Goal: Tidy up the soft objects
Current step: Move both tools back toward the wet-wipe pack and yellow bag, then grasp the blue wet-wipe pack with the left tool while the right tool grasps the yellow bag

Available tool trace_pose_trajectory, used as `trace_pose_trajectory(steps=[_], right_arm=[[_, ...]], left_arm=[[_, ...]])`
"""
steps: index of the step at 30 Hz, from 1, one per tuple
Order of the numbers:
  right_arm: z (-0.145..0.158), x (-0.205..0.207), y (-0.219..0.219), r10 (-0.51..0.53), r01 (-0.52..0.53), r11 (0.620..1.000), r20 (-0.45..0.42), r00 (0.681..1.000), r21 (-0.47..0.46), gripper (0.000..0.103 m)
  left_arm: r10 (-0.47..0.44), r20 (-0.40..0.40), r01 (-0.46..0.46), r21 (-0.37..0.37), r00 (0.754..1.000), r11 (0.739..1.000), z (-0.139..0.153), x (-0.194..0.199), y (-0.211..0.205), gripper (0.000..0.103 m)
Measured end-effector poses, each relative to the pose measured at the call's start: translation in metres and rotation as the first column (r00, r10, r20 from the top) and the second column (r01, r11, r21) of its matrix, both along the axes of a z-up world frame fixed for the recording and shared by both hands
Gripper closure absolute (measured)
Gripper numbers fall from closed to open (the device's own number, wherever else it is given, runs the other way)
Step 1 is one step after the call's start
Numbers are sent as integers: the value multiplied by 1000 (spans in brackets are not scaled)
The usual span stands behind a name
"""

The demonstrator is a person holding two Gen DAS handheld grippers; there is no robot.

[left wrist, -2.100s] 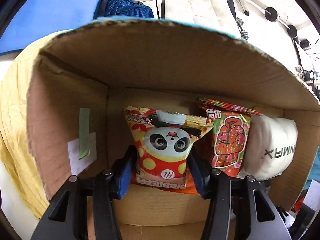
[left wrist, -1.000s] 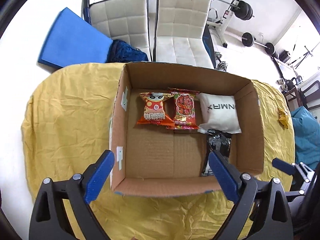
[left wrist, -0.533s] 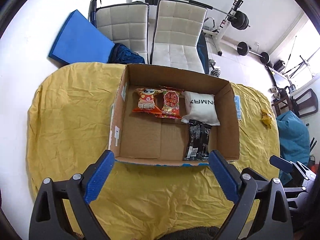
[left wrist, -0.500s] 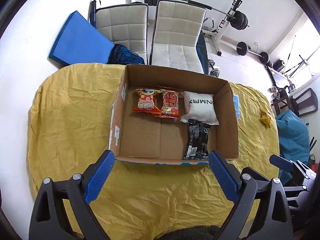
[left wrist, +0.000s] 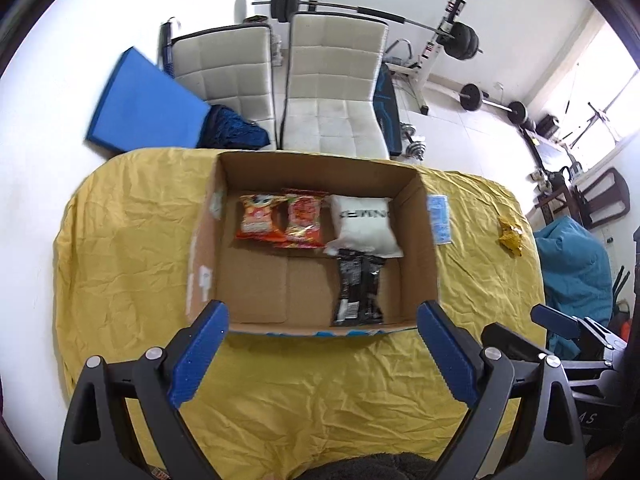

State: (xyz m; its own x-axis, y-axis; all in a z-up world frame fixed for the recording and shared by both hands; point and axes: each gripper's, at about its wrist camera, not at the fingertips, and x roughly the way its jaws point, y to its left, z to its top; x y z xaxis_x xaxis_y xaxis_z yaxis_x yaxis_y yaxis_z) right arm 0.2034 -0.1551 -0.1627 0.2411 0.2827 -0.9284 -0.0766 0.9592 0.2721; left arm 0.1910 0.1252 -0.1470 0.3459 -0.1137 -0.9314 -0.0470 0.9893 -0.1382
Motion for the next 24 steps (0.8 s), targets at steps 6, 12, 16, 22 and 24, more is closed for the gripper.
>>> trace_pose_trajectory(steps=[6, 12, 16, 22, 24], right_arm=[[-14, 28, -121, -220, 219, 972, 1, 976, -80, 3], [-49, 56, -240, -388, 380, 916, -52, 920, -126, 3], [-78, 75, -301, -449, 438, 891, -90, 889, -122, 3], [-136, 116, -358, -467, 456, 884, -160, 870, -102, 3], [-157, 134, -366, -461, 450, 887, -191, 866, -101, 3]], left_arm=[[-127, -21, 126, -58, 992, 990, -9, 44, -83, 7], [-242, -119, 226, -134, 963, 965, -46, 120, -189, 6], [-257, -214, 249, -64, 942, 966, -89, 174, -248, 7], [-231, -363, 268, 55, 903, 962, -178, 232, -294, 7], [-205, -416, 266, 95, 886, 959, -211, 241, -299, 7]])
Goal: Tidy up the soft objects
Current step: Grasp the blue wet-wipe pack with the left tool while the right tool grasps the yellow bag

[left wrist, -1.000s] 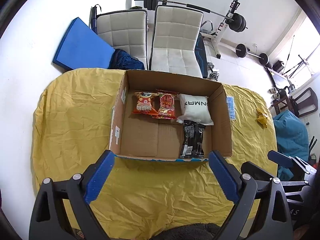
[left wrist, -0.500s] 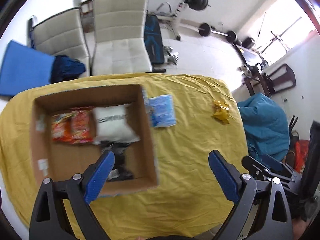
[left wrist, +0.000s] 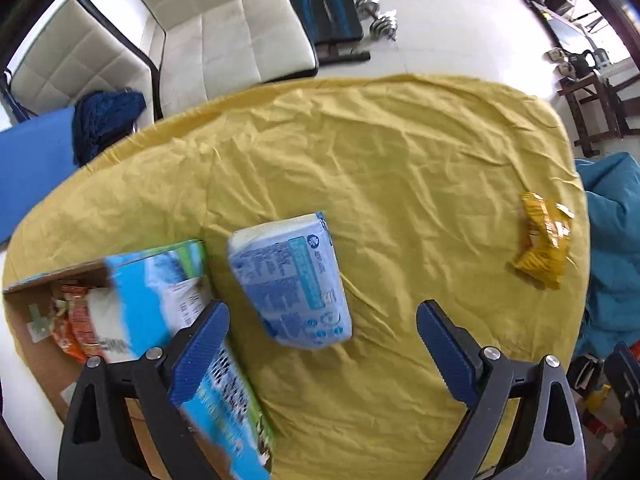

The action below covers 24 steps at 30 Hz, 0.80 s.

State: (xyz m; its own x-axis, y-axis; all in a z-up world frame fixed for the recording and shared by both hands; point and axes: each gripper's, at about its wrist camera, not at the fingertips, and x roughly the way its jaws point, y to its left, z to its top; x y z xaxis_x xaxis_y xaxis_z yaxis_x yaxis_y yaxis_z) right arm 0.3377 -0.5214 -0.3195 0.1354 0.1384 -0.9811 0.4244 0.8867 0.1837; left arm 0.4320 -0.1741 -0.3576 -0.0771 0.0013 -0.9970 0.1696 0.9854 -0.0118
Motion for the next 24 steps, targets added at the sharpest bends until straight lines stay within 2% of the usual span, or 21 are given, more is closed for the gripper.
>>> trace_pose_trajectory(steps=[5, 6, 11, 13, 17, 19, 21, 22, 24], right_arm=[[-53, 46, -7, 14, -11, 998, -61, 998, 56, 3], [-61, 54, -6, 19, -16, 998, -70, 997, 56, 3], [-93, 79, -8, 13, -5, 997, -110, 994, 72, 3], [-103, 84, -9, 4, 8, 996, -126, 992, 91, 4], [-122, 90, -9, 1, 17, 993, -148, 989, 115, 8], [-129, 91, -8, -2, 22, 992, -157, 988, 126, 19], [-135, 89, -9, -10, 33, 992, -174, 985, 125, 27], [-137, 88, -8, -13, 35, 992, -173, 985, 124, 35], [-136, 88, -5, -10, 31, 992, -166, 986, 119, 37]], left_arm=[[52, -81, -50, 24, 995, 998, -46, 7, 4, 8], [42, -76, -38, 47, 996, 998, -50, 8, 1, 8], [49, -117, -43, 55, 992, 998, -70, 14, -7, 8], [52, -126, -41, 84, 991, 996, -79, 16, -5, 11], [74, -138, -64, 82, 988, 995, -93, 17, 3, 31], [97, -115, -91, 59, 989, 994, -92, 15, 7, 39], [123, -97, -120, 40, 988, 992, -91, 18, 15, 56], [125, -81, -123, 37, 989, 992, -88, 18, 17, 59], [118, -58, -116, 31, 991, 993, -82, 15, 16, 72]])
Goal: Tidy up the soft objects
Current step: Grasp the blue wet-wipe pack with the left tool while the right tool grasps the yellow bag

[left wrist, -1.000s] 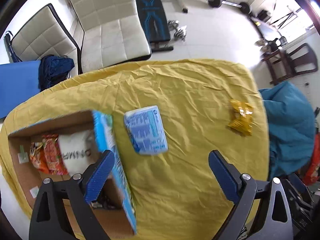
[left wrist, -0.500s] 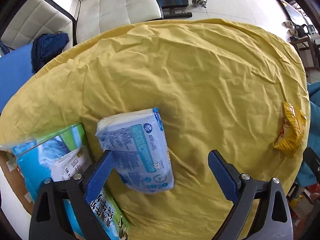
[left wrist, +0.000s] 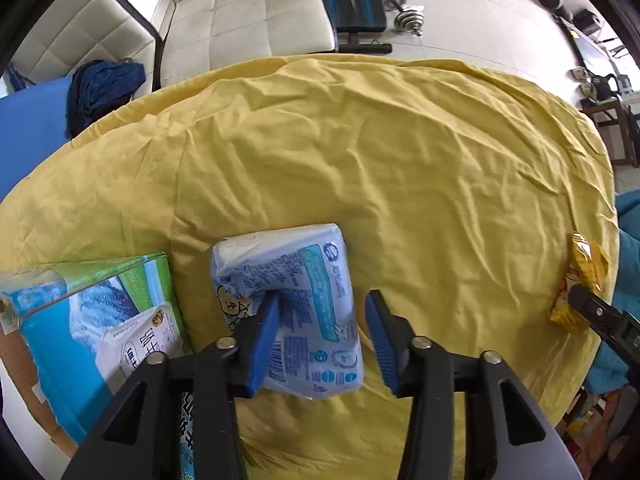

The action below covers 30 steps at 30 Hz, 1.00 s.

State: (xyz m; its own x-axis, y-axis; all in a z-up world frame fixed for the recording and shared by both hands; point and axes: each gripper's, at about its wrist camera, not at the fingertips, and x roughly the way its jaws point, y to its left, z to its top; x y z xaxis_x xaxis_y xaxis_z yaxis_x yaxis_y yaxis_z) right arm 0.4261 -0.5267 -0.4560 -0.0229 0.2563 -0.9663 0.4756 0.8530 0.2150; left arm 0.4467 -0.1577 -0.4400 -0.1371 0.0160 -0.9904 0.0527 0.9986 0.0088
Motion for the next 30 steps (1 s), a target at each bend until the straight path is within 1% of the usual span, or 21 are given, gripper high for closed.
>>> trace_pose_trajectory(steps=[3, 5, 8, 10, 11, 12, 13, 14, 15, 17, 18, 20, 21, 22, 23, 24, 25, 26, 27, 30], right_arm=[[5, -2, 7, 23, -22, 1000, 8, 1000, -18, 41], [8, -4, 11, 35, -35, 999, 9, 999, -14, 43], [17, -11, 17, 49, -49, 999, 20, 999, -7, 49], [22, -16, 20, 57, -56, 998, 27, 998, -5, 50], [24, -18, 22, 63, -62, 998, 31, 998, -7, 50], [28, -22, 21, 61, -61, 998, 37, 997, -6, 50], [29, -24, 22, 62, -62, 998, 43, 997, -6, 50], [31, -24, 25, 68, -68, 998, 44, 997, -12, 50], [31, -24, 27, 73, -73, 997, 45, 996, -17, 50], [33, -26, 29, 81, -79, 996, 46, 996, -28, 50], [35, -27, 29, 86, -85, 996, 47, 995, -30, 50], [35, -27, 32, 94, -92, 995, 45, 995, -37, 50], [35, -28, 32, 98, -97, 995, 44, 994, -37, 50], [34, -27, 32, 99, -97, 995, 41, 994, -37, 50], [34, -28, 31, 100, -98, 994, 38, 994, -36, 50], [34, -29, 32, 104, -102, 994, 38, 994, -38, 50], [33, -29, 32, 109, -107, 993, 39, 993, -41, 50], [34, -30, 33, 114, -112, 993, 41, 993, -47, 50], [34, -31, 32, 116, -114, 992, 43, 992, -51, 51], [36, -33, 33, 116, -114, 993, 51, 992, -37, 51]], left_arm=[[-20, 21, 21, -22, 1000, 1000, 12, -6, -4, 81], [-21, 20, 22, -57, 1000, 998, 18, -8, -4, 85], [-34, 31, 37, -98, 999, 994, 29, -14, -6, 86], [-41, 37, 45, -106, 998, 993, 35, -19, -10, 86], [-45, 34, 49, -108, 998, 993, 36, -20, -12, 85], [-52, 27, 55, -102, 998, 993, 35, -22, -13, 79], [-58, 10, 59, -98, 998, 993, 29, -20, -14, 75], [-62, -15, 61, -91, 998, 994, 22, -21, -15, 66], [-64, -43, 61, -54, 997, 997, 13, -20, -14, 56], [-51, -81, 51, -2, 995, 999, -3, -18, -9, 48], [-46, -84, 47, 20, 995, 999, -7, -18, -8, 46], [-34, -83, 37, 38, 996, 999, -13, -15, -5, 46], [-29, -80, 33, 49, 996, 998, -14, -13, -5, 47], [-20, -76, 24, 46, 997, 999, -14, -11, -5, 52], [-5, -65, 7, 32, 998, 999, -13, -10, -4, 65], [4, -43, -4, 11, 999, 1000, -10, -8, -1, 74], [-3, -30, 4, 9, 1000, 1000, -10, -5, 1, 79], [-16, -17, 16, 8, 1000, 1000, -7, -8, -1, 90], [-18, -4, 18, -11, 1000, 1000, -1, -10, -2, 92], [-4, 16, 5, -99, 1000, 995, 19, -18, -9, 95]])
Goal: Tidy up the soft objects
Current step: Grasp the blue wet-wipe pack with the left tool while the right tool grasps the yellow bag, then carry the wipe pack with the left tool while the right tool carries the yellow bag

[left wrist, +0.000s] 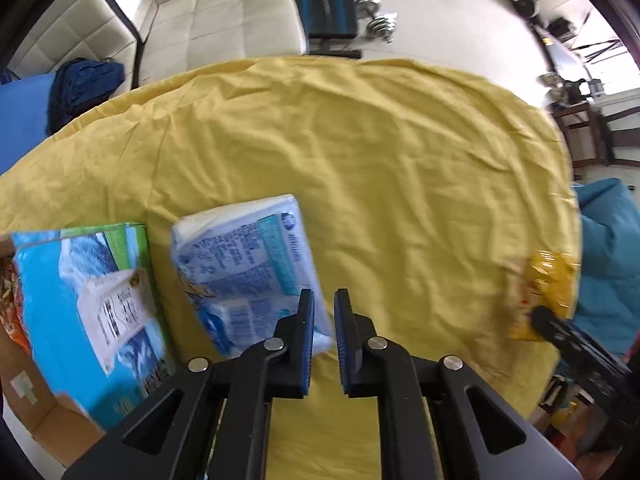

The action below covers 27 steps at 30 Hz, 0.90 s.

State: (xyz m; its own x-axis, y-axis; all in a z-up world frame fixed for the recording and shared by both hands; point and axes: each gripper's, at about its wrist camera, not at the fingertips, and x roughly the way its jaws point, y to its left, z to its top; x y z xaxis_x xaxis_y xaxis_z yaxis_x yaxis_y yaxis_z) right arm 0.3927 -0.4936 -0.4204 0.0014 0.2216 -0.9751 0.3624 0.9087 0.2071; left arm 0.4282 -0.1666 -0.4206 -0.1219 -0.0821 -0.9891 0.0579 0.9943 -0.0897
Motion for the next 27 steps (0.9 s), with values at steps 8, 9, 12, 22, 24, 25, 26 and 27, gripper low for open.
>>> trace_pose_trajectory(steps=[8, 9, 12, 22, 24, 25, 26, 27], right_arm=[[12, -4, 0, 12, -12, 1000, 36, 999, 4, 51], [13, -4, 1, 13, -13, 1000, 37, 999, 4, 51], [15, -6, 3, 13, -13, 1000, 44, 999, 12, 51], [8, -19, -1, 16, -17, 1000, 30, 999, 7, 51], [7, -22, -1, 18, -19, 1000, 29, 999, 10, 51], [6, -22, -1, 19, -20, 1000, 30, 999, 9, 51], [6, -23, 0, 23, -23, 1000, 30, 999, 4, 51], [5, -23, 0, 26, -26, 1000, 29, 999, 0, 51]], left_arm=[[-66, 46, 69, -72, 997, 995, 47, -6, -18, 67], [-78, 39, 78, -11, 996, 997, 43, 1, -16, 55], [-52, -12, 53, 104, 999, 993, 14, 11, 1, 51], [20, -140, 5, 172, 990, 985, -55, 34, 12, 48], [12, -94, 3, 157, 995, 988, -47, 31, 5, 59], [-10, -79, 22, 155, 997, 988, -43, 29, 0, 61], [-29, -61, 38, 151, 998, 988, -38, 27, -3, 66], [-35, -45, 42, 148, 998, 988, -34, 26, -5, 70]])
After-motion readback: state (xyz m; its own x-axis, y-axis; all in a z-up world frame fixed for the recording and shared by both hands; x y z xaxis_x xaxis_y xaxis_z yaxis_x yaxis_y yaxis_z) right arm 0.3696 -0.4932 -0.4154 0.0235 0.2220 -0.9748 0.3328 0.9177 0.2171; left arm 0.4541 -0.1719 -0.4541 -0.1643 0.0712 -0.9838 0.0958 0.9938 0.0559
